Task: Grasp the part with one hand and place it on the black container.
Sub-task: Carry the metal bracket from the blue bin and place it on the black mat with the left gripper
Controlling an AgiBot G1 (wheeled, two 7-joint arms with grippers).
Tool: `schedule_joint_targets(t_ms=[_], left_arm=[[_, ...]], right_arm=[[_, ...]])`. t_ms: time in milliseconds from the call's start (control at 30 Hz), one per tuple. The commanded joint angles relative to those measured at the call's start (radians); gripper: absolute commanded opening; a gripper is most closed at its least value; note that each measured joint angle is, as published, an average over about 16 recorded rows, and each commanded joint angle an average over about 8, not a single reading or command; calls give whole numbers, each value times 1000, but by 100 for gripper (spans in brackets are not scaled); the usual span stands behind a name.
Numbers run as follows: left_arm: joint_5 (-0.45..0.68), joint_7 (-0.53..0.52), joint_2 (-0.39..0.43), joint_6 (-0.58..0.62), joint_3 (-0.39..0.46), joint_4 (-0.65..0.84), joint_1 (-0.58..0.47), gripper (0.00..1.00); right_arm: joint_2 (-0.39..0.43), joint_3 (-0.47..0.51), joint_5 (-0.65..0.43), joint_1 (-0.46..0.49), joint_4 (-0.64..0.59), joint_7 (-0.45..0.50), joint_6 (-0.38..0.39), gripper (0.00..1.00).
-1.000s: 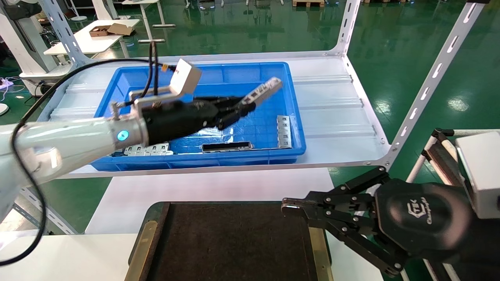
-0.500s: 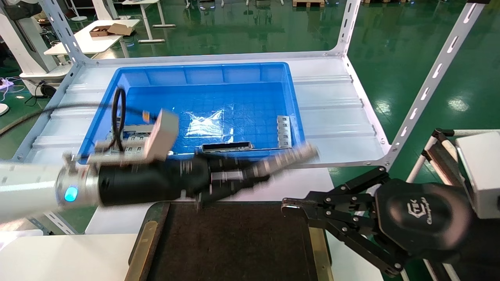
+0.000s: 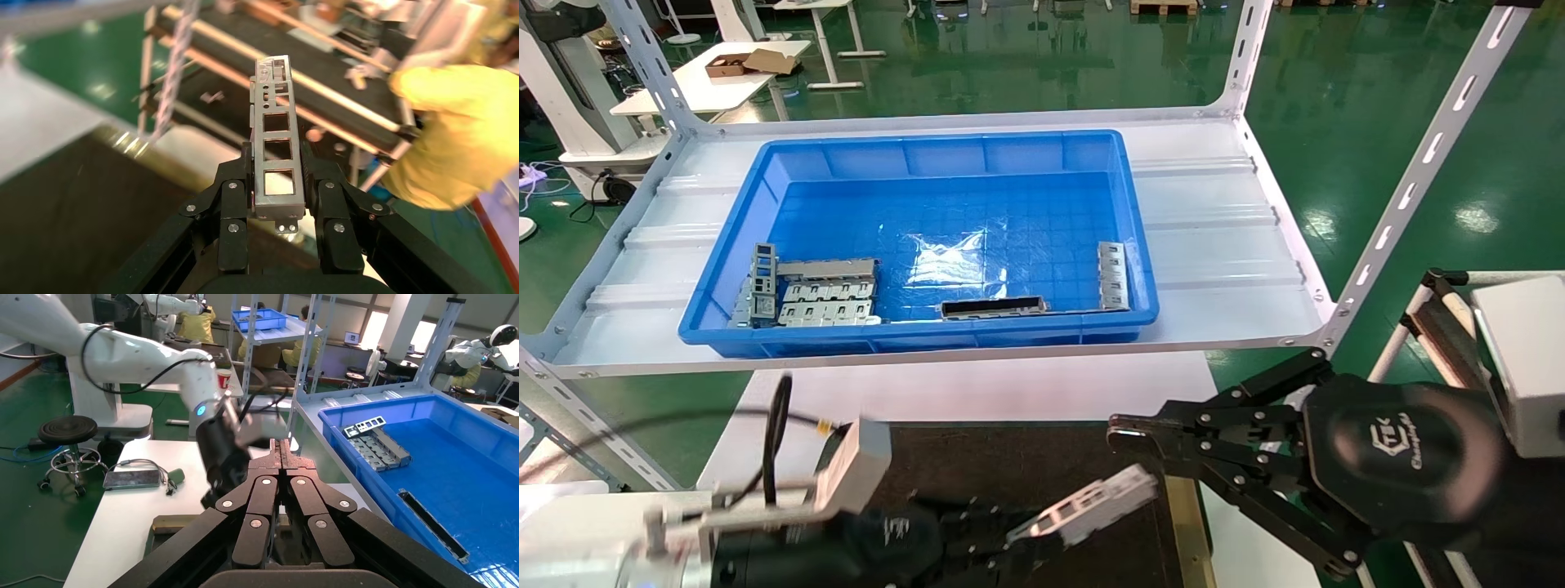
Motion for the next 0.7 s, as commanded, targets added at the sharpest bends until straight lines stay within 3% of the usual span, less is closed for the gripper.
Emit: schedule_joint_targets(t_ms=[33,200,367,700], left_arm=[[2,-30,-26,-66,-4,-59,69,0],[31,-85,-16,-288,-6,-153,212,0],[79,-127,49,-516,7,-184,307,0],[204,-202,251,-951,82,-128,351,0]], right_arm=[[0,0,0,0,0,0,0,0],[0,0,0,0,0,0,0,0],[0,-1,1,0,0,0,0,0],[1,-1,1,0,0,-1,1,0]])
